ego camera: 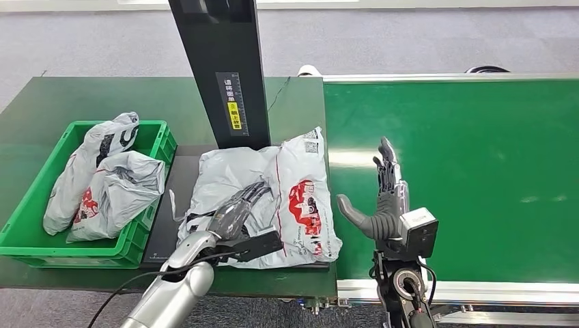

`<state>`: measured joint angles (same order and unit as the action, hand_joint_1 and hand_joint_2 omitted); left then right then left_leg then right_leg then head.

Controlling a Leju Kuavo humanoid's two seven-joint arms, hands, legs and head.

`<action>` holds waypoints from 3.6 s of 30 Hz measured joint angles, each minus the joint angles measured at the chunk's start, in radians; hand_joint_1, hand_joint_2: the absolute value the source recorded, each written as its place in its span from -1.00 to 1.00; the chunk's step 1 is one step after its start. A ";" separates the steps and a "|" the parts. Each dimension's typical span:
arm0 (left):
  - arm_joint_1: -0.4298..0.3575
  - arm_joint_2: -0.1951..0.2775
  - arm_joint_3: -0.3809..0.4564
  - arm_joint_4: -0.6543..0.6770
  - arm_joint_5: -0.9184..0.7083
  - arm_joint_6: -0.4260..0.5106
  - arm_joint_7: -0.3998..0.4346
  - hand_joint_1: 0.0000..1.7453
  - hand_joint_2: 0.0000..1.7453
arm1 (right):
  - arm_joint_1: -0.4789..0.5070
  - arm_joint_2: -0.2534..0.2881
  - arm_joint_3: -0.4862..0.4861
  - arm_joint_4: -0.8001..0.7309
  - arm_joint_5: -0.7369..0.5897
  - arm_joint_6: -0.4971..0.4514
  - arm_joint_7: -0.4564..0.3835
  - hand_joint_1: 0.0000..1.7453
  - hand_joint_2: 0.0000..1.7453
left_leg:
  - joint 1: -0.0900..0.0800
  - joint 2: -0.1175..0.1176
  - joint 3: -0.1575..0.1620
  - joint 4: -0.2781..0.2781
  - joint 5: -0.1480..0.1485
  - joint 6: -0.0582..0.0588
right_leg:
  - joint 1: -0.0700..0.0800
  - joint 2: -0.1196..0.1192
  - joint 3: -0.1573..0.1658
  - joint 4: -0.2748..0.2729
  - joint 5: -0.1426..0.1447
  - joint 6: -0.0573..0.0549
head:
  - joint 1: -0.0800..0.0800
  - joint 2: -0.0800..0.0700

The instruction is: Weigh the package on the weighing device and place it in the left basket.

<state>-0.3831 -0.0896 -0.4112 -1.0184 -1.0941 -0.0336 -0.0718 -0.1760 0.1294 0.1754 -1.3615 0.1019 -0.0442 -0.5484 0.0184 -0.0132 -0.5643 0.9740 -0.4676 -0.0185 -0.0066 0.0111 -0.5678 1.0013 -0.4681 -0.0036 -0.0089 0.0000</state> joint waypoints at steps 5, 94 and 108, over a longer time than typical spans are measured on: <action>-0.052 -0.011 -0.014 0.082 0.005 -0.004 0.000 0.45 1.00 | 0.010 0.006 -0.017 -0.020 0.005 0.000 0.012 -1.00 1.00 | 0.000 0.000 0.003 0.000 0.000 0.000 | 0.000 0.000 0.003 0.000 0.000 0.000 | 0.000 0.000; 0.059 0.128 0.609 -0.351 0.604 0.504 -0.309 1.00 1.00 | 0.100 -0.026 -0.053 -0.095 0.000 -0.020 -0.007 -1.00 1.00 | 0.000 0.003 -0.001 0.000 0.000 0.000 | 0.000 0.002 -0.003 0.000 0.001 0.000 | 0.000 0.000; -0.083 0.096 0.981 -0.238 0.457 0.715 -0.625 1.00 1.00 | 0.097 -0.025 -0.044 -0.095 -0.006 -0.028 0.002 -1.00 1.00 | 0.000 0.003 -0.001 0.000 0.000 0.000 | 0.000 0.003 -0.003 0.000 0.001 0.000 | 0.000 0.000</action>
<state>-0.4660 0.0060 0.5702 -1.2567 -0.6373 0.6809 -0.6971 -0.0791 0.1045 0.1318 -1.4561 0.0962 -0.0722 -0.5463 0.0181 -0.0106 -0.5657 0.9739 -0.4671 -0.0186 -0.0066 0.0137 -0.5711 1.0017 -0.4672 -0.0034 -0.0088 0.0000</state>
